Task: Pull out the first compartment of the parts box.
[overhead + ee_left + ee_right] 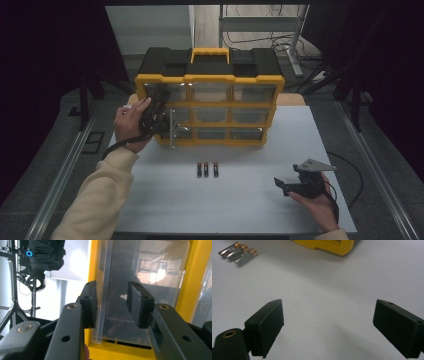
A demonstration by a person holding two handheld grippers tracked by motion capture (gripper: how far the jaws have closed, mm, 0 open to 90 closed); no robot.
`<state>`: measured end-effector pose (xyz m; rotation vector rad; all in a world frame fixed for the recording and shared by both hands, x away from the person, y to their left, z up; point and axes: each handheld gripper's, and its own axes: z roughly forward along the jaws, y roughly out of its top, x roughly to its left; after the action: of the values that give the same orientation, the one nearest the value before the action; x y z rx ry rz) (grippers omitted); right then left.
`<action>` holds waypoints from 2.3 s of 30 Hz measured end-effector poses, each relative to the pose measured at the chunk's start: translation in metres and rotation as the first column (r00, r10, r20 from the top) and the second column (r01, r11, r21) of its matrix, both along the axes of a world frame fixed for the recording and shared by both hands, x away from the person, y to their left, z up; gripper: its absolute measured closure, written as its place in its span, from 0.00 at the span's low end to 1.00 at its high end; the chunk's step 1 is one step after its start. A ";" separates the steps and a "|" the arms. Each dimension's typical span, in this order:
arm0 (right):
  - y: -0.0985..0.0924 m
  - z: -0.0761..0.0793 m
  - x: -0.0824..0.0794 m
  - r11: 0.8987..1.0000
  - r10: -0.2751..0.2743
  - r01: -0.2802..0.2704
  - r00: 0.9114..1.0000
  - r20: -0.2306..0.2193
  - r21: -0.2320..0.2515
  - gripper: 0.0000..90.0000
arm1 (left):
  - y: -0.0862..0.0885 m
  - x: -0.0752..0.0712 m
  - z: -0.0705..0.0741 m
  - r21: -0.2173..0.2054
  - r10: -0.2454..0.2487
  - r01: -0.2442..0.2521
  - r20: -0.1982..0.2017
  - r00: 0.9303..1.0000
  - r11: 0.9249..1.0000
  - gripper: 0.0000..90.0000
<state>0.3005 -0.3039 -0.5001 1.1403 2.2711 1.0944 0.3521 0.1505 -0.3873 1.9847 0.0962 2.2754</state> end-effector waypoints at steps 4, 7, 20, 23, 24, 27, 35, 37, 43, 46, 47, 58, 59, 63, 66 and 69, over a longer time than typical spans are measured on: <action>0.000 0.000 0.000 1.000 0.000 0.000 1.000 0.000 0.001 0.11 | 0.000 0.000 0.000 0.016 0.009 -0.009 0.018 1.000 1.000 0.74; 0.000 0.000 0.000 1.000 0.000 0.000 1.000 0.000 0.002 0.11 | -0.001 0.000 0.000 0.020 0.015 -0.016 0.030 0.999 1.000 0.78; 0.000 0.000 0.000 1.000 0.000 0.000 1.000 0.002 0.000 0.11 | -0.003 0.000 0.001 0.001 0.029 -0.029 0.055 0.998 1.000 0.89; 0.000 0.001 -0.001 1.000 0.000 0.000 1.000 0.004 0.001 0.11 | -0.003 0.000 0.001 0.006 0.028 -0.029 0.060 0.998 1.000 0.90; 0.000 0.001 -0.001 1.000 -0.001 0.001 1.000 0.004 0.002 0.11 | -0.002 0.000 0.000 0.008 0.027 -0.028 0.063 0.998 1.000 0.90; 0.000 0.000 0.000 1.000 -0.001 0.001 1.000 0.002 0.001 0.11 | -0.002 0.000 -0.001 0.013 0.028 -0.029 0.073 0.997 0.999 0.91; -0.001 0.000 0.000 1.000 -0.001 0.001 1.000 0.003 0.002 0.11 | -0.002 0.000 -0.003 0.007 0.031 -0.032 0.087 0.996 0.999 0.90; -0.001 0.000 0.000 1.000 -0.001 0.001 1.000 0.003 0.001 0.11 | -0.002 -0.001 -0.003 0.005 0.030 -0.031 0.088 0.996 1.000 0.90; -0.001 0.001 0.000 1.000 0.003 -0.003 1.000 0.005 0.005 0.11 | -0.002 -0.002 -0.004 -0.002 0.029 -0.029 0.093 0.995 1.000 0.90; -0.001 0.001 -0.001 1.000 0.004 -0.004 1.000 0.005 0.005 0.11 | -0.002 -0.003 -0.004 0.000 0.026 -0.026 0.100 0.995 1.000 0.90; -0.001 0.001 -0.001 1.000 0.005 -0.005 1.000 0.005 0.006 0.11 | -0.002 -0.004 -0.005 0.001 0.027 -0.027 0.102 0.994 1.000 0.90; -0.001 0.001 -0.001 1.000 0.005 -0.005 1.000 0.010 0.006 0.11 | -0.001 -0.009 -0.006 -0.015 0.018 -0.016 0.109 0.994 1.000 0.90; -0.001 0.001 -0.001 1.000 0.004 -0.004 1.000 0.010 0.006 0.11 | -0.001 -0.010 -0.006 -0.013 0.019 -0.018 0.110 0.994 1.000 0.90; -0.001 0.001 -0.001 1.000 0.005 -0.005 1.000 0.009 0.004 0.11 | -0.002 -0.013 -0.006 -0.011 0.012 -0.011 0.115 0.993 1.000 0.90; 0.000 0.002 -0.001 1.000 0.005 -0.005 1.000 0.013 0.004 0.11 | -0.002 -0.014 -0.005 -0.008 0.017 -0.017 0.112 0.994 1.000 0.90; -0.001 0.002 -0.001 1.000 0.003 -0.003 1.000 0.012 0.006 0.11 | -0.001 -0.015 -0.006 -0.013 0.012 -0.011 0.115 0.993 1.000 0.90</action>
<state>0.2992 -0.3047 -0.4986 1.1303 2.2626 1.1063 0.3370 0.1491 -0.3931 1.8466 0.1110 2.3843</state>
